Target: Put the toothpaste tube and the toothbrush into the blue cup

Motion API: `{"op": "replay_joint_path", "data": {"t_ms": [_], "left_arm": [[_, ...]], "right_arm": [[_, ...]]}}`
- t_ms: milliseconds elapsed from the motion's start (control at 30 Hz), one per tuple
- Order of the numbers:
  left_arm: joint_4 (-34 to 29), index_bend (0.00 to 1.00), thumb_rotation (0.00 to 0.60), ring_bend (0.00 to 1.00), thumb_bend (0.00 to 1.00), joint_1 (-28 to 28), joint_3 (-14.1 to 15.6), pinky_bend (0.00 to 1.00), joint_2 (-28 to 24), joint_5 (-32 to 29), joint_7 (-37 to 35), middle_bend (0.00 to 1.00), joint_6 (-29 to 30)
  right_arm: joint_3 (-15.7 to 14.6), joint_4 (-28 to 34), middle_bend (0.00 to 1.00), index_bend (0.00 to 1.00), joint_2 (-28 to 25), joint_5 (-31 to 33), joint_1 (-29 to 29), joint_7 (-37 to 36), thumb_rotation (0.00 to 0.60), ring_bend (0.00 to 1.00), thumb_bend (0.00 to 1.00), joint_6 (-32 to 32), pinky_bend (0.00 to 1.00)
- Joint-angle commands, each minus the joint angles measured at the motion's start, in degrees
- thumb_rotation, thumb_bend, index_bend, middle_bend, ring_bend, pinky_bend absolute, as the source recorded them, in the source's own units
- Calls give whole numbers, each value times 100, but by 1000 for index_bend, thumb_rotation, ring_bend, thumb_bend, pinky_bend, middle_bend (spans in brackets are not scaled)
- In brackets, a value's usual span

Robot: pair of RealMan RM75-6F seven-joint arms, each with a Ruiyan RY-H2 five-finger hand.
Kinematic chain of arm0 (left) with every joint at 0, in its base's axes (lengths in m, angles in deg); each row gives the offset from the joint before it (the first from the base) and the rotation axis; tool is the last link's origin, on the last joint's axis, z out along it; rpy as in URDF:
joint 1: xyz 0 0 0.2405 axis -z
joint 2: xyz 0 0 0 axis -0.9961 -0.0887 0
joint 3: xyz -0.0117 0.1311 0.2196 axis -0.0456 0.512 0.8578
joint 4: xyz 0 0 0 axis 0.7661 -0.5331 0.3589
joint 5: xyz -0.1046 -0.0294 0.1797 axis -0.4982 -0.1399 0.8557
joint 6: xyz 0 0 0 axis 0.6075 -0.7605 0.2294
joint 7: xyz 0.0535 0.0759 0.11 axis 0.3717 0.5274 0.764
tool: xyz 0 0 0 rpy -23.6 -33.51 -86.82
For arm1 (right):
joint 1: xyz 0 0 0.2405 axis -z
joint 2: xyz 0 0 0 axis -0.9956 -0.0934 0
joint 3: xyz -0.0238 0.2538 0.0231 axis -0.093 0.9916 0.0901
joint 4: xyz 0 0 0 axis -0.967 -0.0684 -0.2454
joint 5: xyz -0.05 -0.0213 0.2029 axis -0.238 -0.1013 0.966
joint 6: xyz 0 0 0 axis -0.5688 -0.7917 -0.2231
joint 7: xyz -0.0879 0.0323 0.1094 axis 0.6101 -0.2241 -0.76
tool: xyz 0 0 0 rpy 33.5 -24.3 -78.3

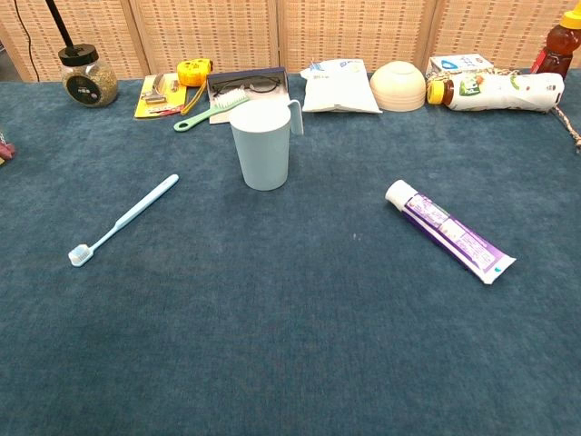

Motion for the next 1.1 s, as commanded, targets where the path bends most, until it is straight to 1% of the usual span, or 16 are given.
{"op": "replay_joint_path", "data": {"t_ms": [33,300,333,400,467,567,700,833,933,1100], "left_arm": [[14,0,600,0,0,-23,-14,0,-25,-24,-60,0,37],[-18,0,600,0,0,-4,-25,0,-23,-88,-27,0,-29],[-24,0,600,0,0,0,-24,0,-13,-95,10,0,-41],[-45,0,600,0,0,12,-29,0,1,-122,73,0,-70],[-61,0,600,0,0,24,-45,0,12,-163,120,0,-96],[-80,0,600,0,0,43,-71,0,26,-231,177,0,-138],[-100,0,600,0,0,79,-104,0,39,-332,241,0,-220],[-115,0,600,0,0,115,-130,0,48,-421,298,0,-300],[-126,0,600,0,0,130,-138,0,52,-451,332,0,-332],[-136,0,600,0,0,136,-146,0,49,-488,329,0,-355]], "right_arm": [[-26,20,0,0,95,-13,-203,-21,600,0,0,346,0],[-3,109,0,0,233,-104,-825,-70,600,0,0,1246,0],[37,121,0,0,341,-195,-1027,-29,600,0,0,1444,0],[138,57,0,0,543,-179,-1303,41,600,0,0,1719,0],[254,-40,0,0,756,-138,-1508,125,600,0,0,1848,0],[418,-323,0,0,1169,-67,-1717,263,600,0,0,1857,0],[541,-432,0,0,1597,234,-1987,463,600,0,0,2108,0],[574,-372,0,0,1942,614,-2208,743,600,0,0,2409,0],[616,-460,0,0,2175,846,-2350,1032,600,0,0,2494,0],[755,-610,0,0,2474,1483,-2560,1287,600,0,0,2705,0]]}}
